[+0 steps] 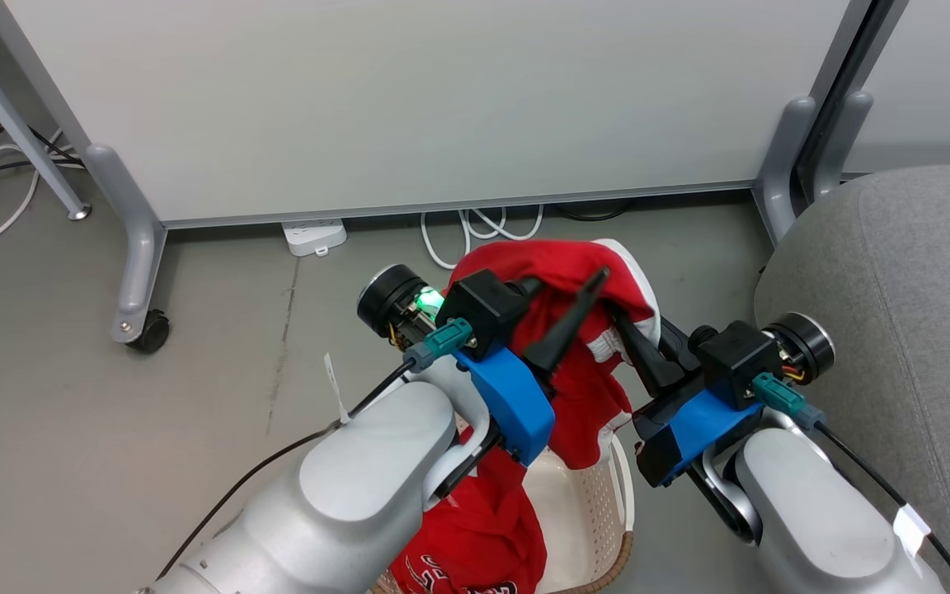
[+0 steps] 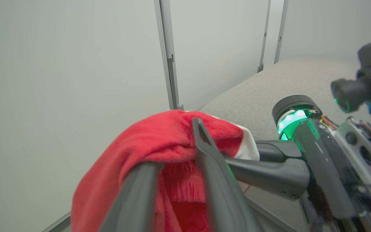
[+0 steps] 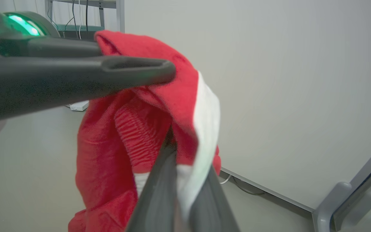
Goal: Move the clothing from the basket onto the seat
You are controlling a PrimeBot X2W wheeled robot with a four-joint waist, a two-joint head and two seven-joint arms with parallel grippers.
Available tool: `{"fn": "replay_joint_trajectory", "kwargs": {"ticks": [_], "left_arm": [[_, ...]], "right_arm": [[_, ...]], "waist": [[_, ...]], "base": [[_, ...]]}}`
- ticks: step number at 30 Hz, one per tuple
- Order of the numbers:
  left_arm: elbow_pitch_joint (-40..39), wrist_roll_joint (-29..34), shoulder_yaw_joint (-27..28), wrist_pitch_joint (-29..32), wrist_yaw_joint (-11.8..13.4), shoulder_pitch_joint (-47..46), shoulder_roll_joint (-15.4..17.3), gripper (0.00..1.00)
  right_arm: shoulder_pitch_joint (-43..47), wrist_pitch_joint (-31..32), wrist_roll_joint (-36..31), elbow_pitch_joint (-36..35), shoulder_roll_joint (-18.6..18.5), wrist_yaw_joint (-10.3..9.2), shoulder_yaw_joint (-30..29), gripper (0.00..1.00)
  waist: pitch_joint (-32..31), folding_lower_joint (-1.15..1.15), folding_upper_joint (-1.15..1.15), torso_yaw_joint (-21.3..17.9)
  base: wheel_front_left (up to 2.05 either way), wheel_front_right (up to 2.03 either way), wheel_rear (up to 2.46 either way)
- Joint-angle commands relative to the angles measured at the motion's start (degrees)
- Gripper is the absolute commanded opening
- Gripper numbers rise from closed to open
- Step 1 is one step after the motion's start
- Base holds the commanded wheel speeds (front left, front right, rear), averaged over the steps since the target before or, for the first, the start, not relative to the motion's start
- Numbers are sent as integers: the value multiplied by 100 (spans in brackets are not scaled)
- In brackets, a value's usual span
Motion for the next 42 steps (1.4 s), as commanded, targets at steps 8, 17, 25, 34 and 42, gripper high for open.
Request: {"fn": "replay_joint_trajectory", "kwargs": {"ticks": [8,17,25,34,42], "left_arm": [[66,-62,-93,-18,30,-88,17,100],[73,23,-44,-18,99,-83,17,100],[111,174,0,-18,60,-15,26,100],[4,338,107,-18,58,-89,65,100],[-32,478,80,-18,3,-153,75,100]], "right_arm": [[40,-1,29,-101,18,-2,-78,0],[113,-1,96,-237,39,-2,-385,0],[115,-1,70,-422,-13,-2,-758,0],[142,-1,86,-644,37,-2,-1405,0],[152,-1,51,-827,99,-2,-1881,0]], "waist": [[54,0,0,-1],[170,0,0,-90],[388,0,0,-342],[674,0,0,-794],[953,0,0,-1351]], "base": [[0,0,0],[0,0,0],[0,0,0],[0,0,0],[0,0,0]]}}
